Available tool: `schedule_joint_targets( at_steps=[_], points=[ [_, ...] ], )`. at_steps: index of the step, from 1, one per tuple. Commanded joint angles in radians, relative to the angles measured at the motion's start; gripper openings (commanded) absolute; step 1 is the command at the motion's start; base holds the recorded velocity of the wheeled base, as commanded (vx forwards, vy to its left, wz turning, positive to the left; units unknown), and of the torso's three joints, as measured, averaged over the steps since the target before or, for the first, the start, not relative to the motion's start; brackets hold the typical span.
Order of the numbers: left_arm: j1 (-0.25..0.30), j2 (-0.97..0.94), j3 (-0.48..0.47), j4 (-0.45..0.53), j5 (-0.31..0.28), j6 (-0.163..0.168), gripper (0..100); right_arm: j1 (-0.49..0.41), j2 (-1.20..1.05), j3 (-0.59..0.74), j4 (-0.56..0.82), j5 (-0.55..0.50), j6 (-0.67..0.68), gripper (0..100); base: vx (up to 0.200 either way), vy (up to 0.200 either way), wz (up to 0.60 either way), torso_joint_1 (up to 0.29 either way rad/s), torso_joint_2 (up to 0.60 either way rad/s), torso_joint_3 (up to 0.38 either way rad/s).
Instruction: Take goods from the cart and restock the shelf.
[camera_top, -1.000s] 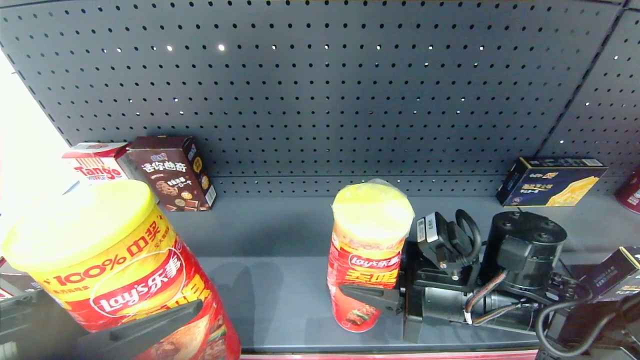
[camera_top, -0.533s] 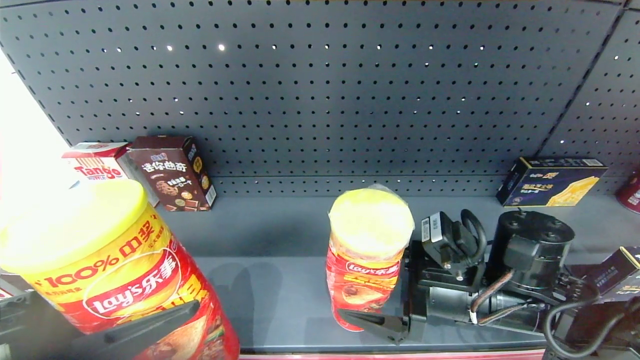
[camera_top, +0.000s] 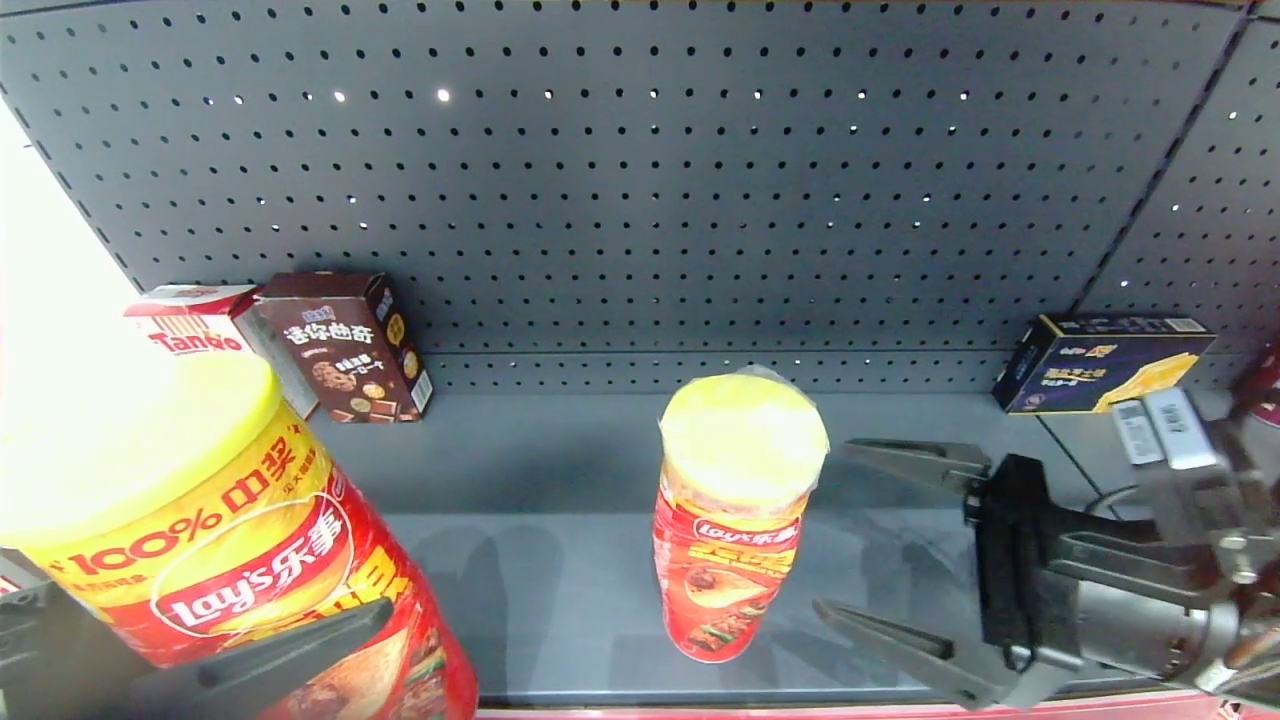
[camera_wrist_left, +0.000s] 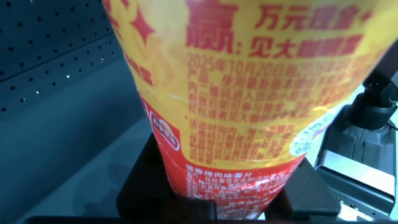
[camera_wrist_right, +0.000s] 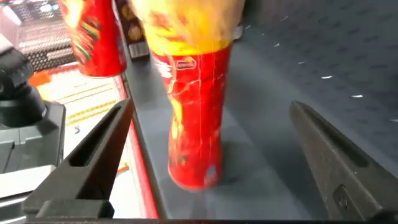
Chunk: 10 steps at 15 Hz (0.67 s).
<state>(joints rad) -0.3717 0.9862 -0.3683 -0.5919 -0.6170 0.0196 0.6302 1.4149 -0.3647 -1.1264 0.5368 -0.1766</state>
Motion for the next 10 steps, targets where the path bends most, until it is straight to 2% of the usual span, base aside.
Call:
schedule_joint_targets(
  at_steps=[1, 2, 4, 7, 8, 10],
  points=[
    [0.0, -0.009, -0.004, 0.0, 0.0, 0.0, 0, -0.116, -0.283, 0.09, 0.094, -0.014, 0.002, 100, 0.0, 0.0, 0.0, 0.0, 0.0, 0.0],
    [0.0, -0.02, -0.006, 0.003, 0.002, 0.0, 0, -0.215, -0.406, 0.089, 0.212, -0.072, 0.011, 100, 0.0, 0.0, 0.0, 0.0, 0.0, 0.0],
    [-0.001, -0.034, 0.003, 0.003, 0.013, 0.0, 0, -0.319, -0.554, 0.102, 0.316, -0.213, 0.068, 100, 0.0, 0.0, 0.0, 0.0, 0.0, 0.0],
    [-0.01, -0.047, 0.014, 0.003, 0.008, 0.002, 0, -0.356, -0.769, 0.182, 0.41, -0.388, 0.144, 100, 0.0, 0.0, 0.0, 0.0, 0.0, 0.0],
    [-0.012, -0.046, 0.002, -0.003, 0.005, 0.003, 0, -0.36, -0.884, 0.214, 0.534, -0.483, 0.146, 100, 0.0, 0.0, 0.0, 0.0, 0.0, 0.0],
    [-0.015, -0.046, -0.006, -0.005, 0.0, 0.007, 0, -0.36, -1.048, 0.26, 0.708, -0.557, 0.147, 100, 0.0, 0.0, 0.0, 0.0, 0.0, 0.0]
  ],
)
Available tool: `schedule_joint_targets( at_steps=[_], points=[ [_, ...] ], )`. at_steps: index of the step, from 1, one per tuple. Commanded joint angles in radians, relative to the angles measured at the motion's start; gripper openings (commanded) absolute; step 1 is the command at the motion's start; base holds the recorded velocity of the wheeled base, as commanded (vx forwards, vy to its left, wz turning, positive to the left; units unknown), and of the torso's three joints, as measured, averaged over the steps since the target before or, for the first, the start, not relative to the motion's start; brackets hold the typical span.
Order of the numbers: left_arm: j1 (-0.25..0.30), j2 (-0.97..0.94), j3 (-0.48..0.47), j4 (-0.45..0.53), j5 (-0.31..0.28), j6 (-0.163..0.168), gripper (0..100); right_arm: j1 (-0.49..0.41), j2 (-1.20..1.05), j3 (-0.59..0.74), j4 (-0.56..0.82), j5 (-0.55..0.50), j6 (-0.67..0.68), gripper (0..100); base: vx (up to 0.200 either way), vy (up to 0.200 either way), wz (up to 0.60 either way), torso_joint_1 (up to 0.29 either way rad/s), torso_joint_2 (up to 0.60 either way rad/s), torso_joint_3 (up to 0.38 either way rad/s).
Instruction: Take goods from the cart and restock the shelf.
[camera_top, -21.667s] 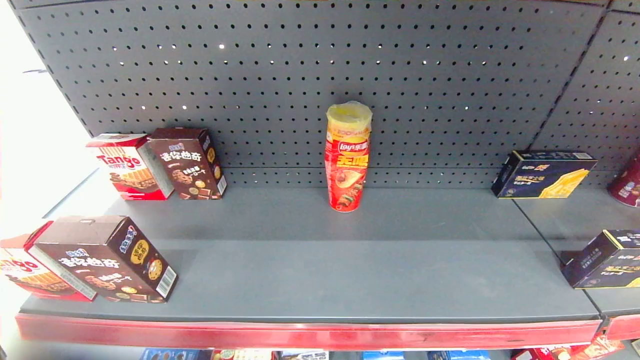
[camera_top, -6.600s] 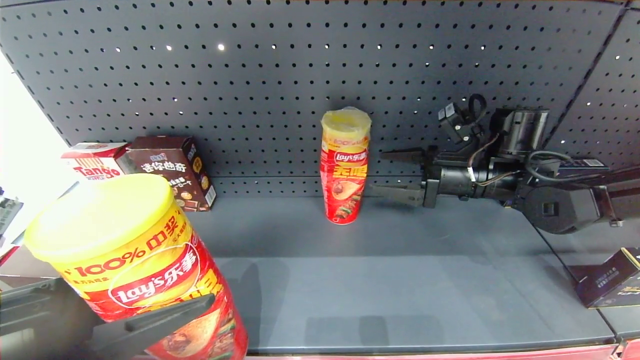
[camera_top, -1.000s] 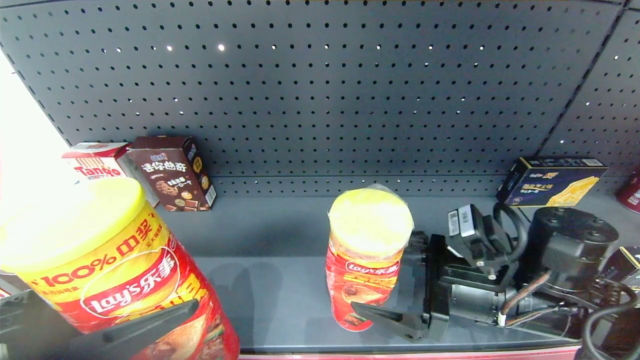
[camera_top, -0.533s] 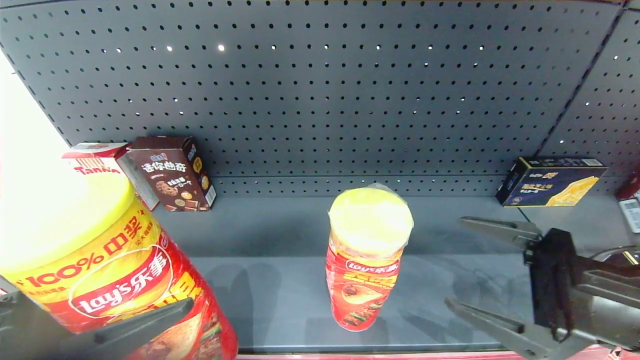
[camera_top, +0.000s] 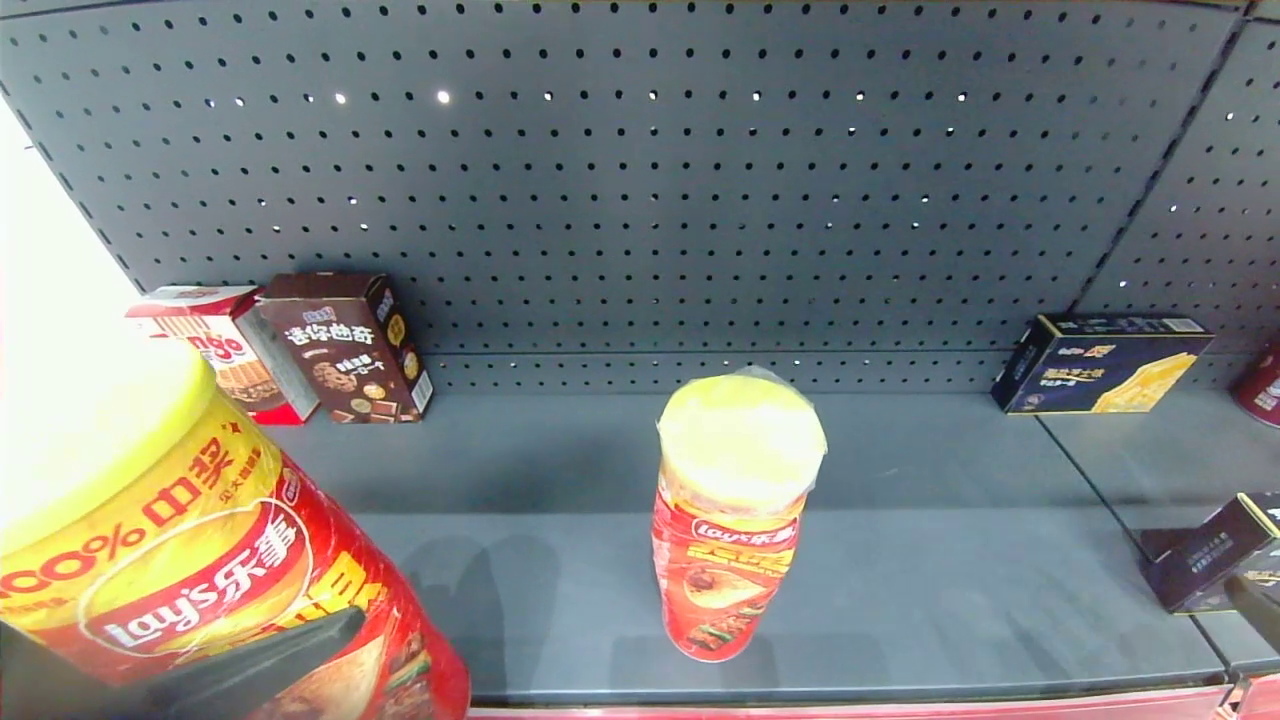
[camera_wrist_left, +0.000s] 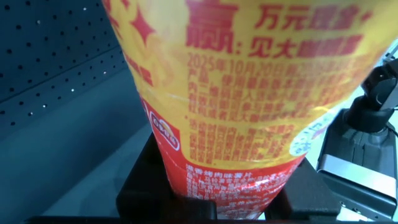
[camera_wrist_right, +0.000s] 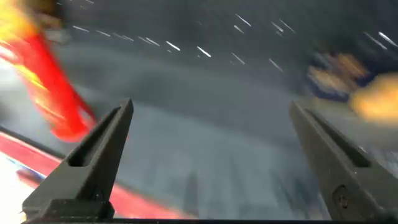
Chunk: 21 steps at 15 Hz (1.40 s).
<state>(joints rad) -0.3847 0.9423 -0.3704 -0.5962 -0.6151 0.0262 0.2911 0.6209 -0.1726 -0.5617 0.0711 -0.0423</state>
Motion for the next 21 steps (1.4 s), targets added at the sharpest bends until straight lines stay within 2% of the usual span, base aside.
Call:
schedule_joint_targets(
  at_steps=[1, 4, 5, 7, 9, 10, 13, 14, 15, 17, 19, 21],
  points=[
    [-0.005, -0.002, -0.002, 0.001, 0.0, 0.0, 0, -0.03, -0.334, 0.085, 0.217, -0.128, 0.013, 100, 0.0, 0.0, 0.0, 0.0, 0.0, 0.0],
    [-0.008, -0.002, 0.004, 0.003, 0.0, 0.0, 0, -0.036, -0.533, 0.15, 0.407, -0.182, 0.013, 100, 0.0, 0.0, 0.0, 0.0, 0.0, 0.0],
    [-0.008, -0.002, 0.001, 0.004, -0.002, 0.0, 0, -0.035, -0.53, 0.173, 0.408, -0.224, 0.016, 100, 0.0, 0.0, 0.0, 0.0, 0.0, 0.0],
    [-0.022, -0.004, -0.007, 0.006, -0.002, -0.002, 0, -0.021, -0.535, 0.171, 0.529, -0.24, 0.015, 100, 0.0, 0.0, 0.0, 0.0, 0.0, 0.0],
    [-0.023, -0.004, -0.005, 0.006, -0.002, -0.003, 0, 0.114, -0.621, 0.173, 0.502, -0.218, 0.01, 100, 0.0, 0.0, 0.0, 0.0, 0.0, 0.0],
    [-0.025, -0.004, -0.004, 0.006, -0.002, -0.002, 0, 0.149, -0.621, 0.173, 0.5, -0.214, 0.001, 100, 0.0, 0.0, 0.0, 0.0, 0.0, 0.0],
    [-0.054, -0.002, -0.002, 0.001, -0.002, -0.002, 0, 0.143, -0.621, 0.173, 0.496, -0.134, -0.054, 100, 0.0, 0.0, 0.0, 0.0, 0.0, 0.0],
    [-0.057, -0.002, 0.001, 0.001, -0.002, -0.002, 0, 0.143, -0.621, 0.173, 0.496, -0.068, -0.057, 100, 0.0, 0.0, 0.0, 0.0, 0.0, 0.0],
    [-0.059, -0.002, 0.004, 0.001, -0.002, -0.002, 0, 0.143, -0.621, 0.173, 0.502, 0.05, -0.067, 100, 0.0, 0.0, 0.0, 0.0, 0.0, 0.0],
    [-0.06, -0.002, 0.002, 0.004, -0.003, -0.002, 0, 0.134, -0.621, 0.171, 0.514, 0.033, -0.05, 100, 0.0, 0.0, 0.0, 0.0, 0.0, 0.0],
    [-0.06, -0.005, 0.008, 0.006, -0.014, -0.003, 0, 0.123, -0.621, 0.173, 0.56, -0.128, 0.036, 100, 0.0, 0.0, 0.0, 0.0, 0.0, 0.0],
    [-0.059, -0.005, 0.005, 0.007, -0.023, -0.003, 0, 0.123, -0.621, 0.171, 0.565, -0.143, 0.038, 100, 0.0, 0.0, 0.0, 0.0, 0.0, 0.0]
  ],
)
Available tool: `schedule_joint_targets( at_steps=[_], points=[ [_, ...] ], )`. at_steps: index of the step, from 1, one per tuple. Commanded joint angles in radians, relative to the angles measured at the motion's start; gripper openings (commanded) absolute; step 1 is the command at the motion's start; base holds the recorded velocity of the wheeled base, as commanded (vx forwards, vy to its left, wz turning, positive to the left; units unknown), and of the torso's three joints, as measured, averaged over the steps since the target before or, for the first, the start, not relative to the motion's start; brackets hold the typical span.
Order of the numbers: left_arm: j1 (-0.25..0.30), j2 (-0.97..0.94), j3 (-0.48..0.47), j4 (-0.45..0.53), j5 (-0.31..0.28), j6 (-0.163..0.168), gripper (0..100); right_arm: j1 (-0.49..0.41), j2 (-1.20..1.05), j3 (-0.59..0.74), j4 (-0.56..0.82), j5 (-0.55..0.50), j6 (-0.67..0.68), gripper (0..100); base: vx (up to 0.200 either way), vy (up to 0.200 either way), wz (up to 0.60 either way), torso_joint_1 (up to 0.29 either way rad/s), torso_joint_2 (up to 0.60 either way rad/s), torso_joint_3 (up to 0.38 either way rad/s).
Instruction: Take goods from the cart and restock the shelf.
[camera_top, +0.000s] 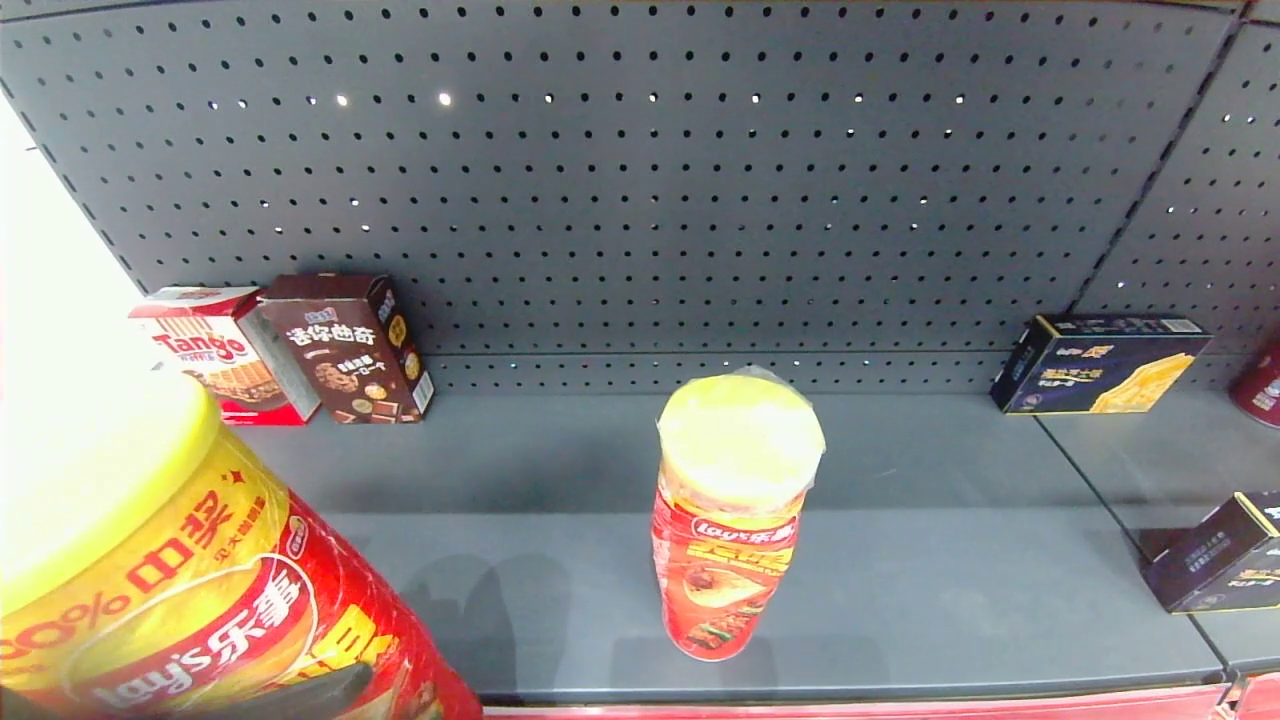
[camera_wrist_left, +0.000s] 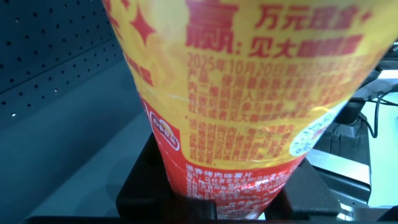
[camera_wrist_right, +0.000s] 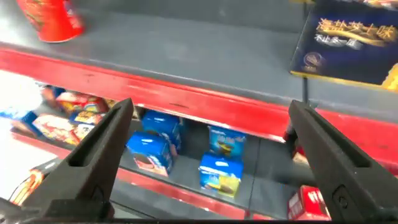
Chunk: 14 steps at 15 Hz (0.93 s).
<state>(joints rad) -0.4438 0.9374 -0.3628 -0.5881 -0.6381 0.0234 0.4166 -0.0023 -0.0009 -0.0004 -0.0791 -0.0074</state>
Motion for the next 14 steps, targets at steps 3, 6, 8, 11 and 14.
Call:
schedule_joint_targets(
  at_steps=[3, 6, 8, 11, 14],
  points=[
    [0.001, 0.003, -0.022, 0.004, -0.011, 0.0, 0, -0.002, 0.002, -0.001, 0.002, 0.007, 0.003, 100, 0.0, 0.0, 0.0, 0.0, 0.0, 0.0],
    [0.002, 0.006, -0.131, 0.185, -0.054, -0.003, 0, -0.002, 0.002, -0.001, 0.003, 0.007, 0.003, 100, 0.0, 0.0, 0.0, 0.0, 0.0, 0.0],
    [0.004, 0.04, -0.206, 0.31, -0.058, 0.024, 0, -0.002, 0.002, -0.001, 0.002, 0.007, 0.003, 100, 0.0, 0.0, 0.0, 0.0, 0.0, 0.0],
    [0.011, 0.083, -0.214, 0.281, -0.04, 0.102, 0, -0.002, 0.002, -0.001, 0.003, 0.007, 0.003, 100, 0.0, 0.0, 0.0, 0.0, 0.0, 0.0],
    [-0.072, 0.138, -0.212, 0.195, 0.077, 0.072, 0, -0.002, 0.002, -0.001, 0.003, 0.007, 0.003, 100, 0.0, 0.0, 0.0, 0.0, 0.0, 0.0]
  ],
)
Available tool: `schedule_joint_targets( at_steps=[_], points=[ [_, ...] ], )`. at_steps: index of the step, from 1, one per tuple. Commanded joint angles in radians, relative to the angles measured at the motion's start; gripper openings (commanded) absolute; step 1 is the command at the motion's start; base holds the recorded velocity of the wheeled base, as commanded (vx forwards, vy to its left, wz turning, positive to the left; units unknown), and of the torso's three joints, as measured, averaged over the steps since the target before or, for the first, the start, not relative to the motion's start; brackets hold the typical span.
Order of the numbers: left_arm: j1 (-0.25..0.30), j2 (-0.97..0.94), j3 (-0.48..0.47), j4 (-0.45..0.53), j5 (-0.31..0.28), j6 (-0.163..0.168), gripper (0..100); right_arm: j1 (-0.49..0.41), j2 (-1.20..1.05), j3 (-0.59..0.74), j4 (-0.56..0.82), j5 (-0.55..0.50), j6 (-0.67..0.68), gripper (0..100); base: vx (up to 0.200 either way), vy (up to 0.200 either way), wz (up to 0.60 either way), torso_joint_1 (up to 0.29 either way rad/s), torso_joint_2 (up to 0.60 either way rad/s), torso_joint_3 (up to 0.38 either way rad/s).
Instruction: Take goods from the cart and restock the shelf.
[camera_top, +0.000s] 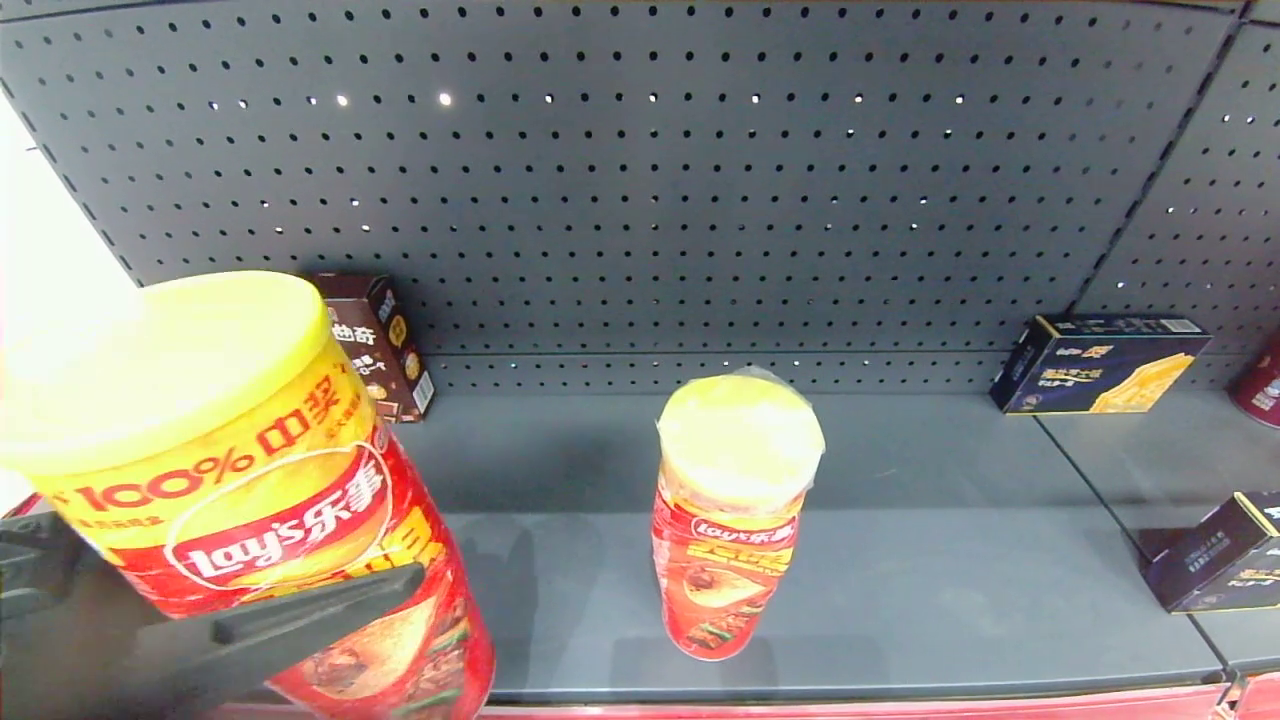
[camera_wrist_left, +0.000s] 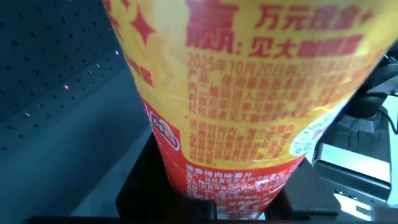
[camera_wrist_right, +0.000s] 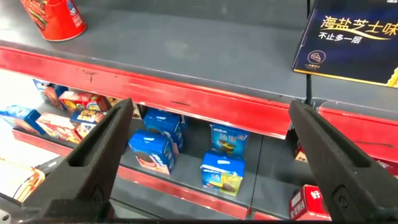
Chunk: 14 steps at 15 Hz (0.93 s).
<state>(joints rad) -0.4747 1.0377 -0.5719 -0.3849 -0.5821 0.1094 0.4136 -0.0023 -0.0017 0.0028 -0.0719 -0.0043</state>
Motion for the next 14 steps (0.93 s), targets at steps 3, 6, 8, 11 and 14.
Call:
schedule_joint_targets(
  at_steps=[3, 6, 8, 11, 14],
  points=[
    [-0.062, 0.097, -0.009, -0.052, 0.087, 0.0, 0, 0.001, 0.002, 0.0, 0.0, 0.0, 0.0, 100, 0.0, 0.0, 0.0, 0.0, 0.0, 0.0],
    [-0.076, 0.183, -0.011, -0.132, 0.111, -0.004, 0, 0.001, 0.002, 0.0, 0.0, 0.0, 0.0, 100, 0.0, 0.0, 0.0, 0.0, 0.0, 0.0],
    [-0.059, 0.277, -0.013, -0.15, 0.113, 0.004, 0, 0.001, 0.002, 0.0, 0.0, 0.0, 0.0, 100, 0.0, 0.0, 0.0, 0.0, 0.0, 0.0],
    [-0.03, 0.447, -0.032, -0.33, 0.104, -0.013, 0, 0.001, 0.002, 0.0, 0.0, 0.0, 0.0, 100, 0.0, 0.0, 0.0, 0.0, 0.0, 0.0],
    [-0.007, 0.565, -0.149, -0.347, 0.038, -0.019, 0, 0.001, 0.002, 0.0, -0.001, 0.0, 0.0, 100, 0.0, 0.0, 0.0, 0.0, 0.0, 0.0]
  ],
)
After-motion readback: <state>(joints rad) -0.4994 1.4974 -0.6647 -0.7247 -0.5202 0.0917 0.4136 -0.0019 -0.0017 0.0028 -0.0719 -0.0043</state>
